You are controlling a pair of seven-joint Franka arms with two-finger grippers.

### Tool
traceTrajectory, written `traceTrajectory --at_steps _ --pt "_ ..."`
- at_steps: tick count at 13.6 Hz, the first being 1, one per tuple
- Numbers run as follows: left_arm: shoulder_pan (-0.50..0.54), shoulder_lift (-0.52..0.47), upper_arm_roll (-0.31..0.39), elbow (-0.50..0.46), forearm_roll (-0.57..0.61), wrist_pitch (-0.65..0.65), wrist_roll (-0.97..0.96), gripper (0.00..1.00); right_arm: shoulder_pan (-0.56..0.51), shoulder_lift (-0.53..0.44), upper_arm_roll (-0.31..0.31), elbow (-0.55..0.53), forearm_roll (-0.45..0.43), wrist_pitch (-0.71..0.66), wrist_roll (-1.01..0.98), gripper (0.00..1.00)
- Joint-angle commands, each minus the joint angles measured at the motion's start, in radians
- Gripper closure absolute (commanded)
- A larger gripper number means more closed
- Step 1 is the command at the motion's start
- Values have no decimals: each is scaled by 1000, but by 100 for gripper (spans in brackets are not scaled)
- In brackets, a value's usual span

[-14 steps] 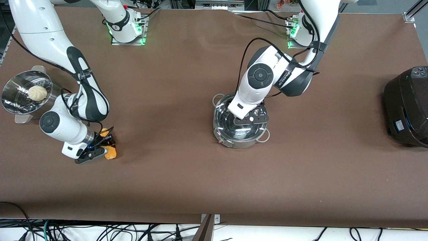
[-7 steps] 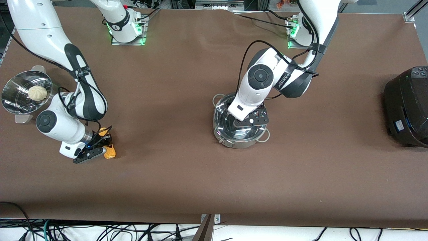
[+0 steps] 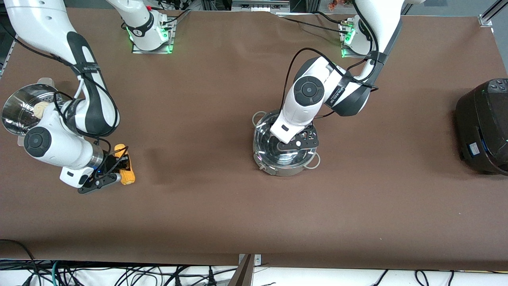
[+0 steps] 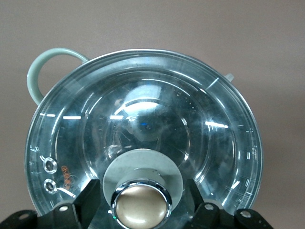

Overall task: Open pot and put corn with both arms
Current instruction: 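Lift the corn with the right gripper while the left gripper lifts the lid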

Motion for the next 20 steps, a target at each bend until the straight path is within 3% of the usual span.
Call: traceTrajectory --at_steps 1,6,8,10,12,13,16,20 --pt "-20 11 8 33 31 -12 -17 23 21 -4 -1 78 7 -100 75 91" --pt "-21 11 8 22 31 -19 -16 30 73 -7 -1 159 2 -198 187 91" --pt "-21 11 7 20 31 -19 -14 39 90 -7 -2 162 1 -200 212 91" --pt "-21 11 8 17 31 -20 -8 62 91 -7 -1 162 2 -200 217 92" --pt "-21 11 7 17 31 -25 -8 95 105 -9 -2 162 1 -200 218 94" --pt "-21 11 8 17 31 -31 -9 100 113 -9 -1 162 1 -200 235 95" --pt "-18 -1 10 23 31 -66 -8 100 157 -9 -5 164 -1 -204 310 100" --pt "35 -92 13 34 20 -195 15 100 200 -4 -4 219 -2 -249 428 100"
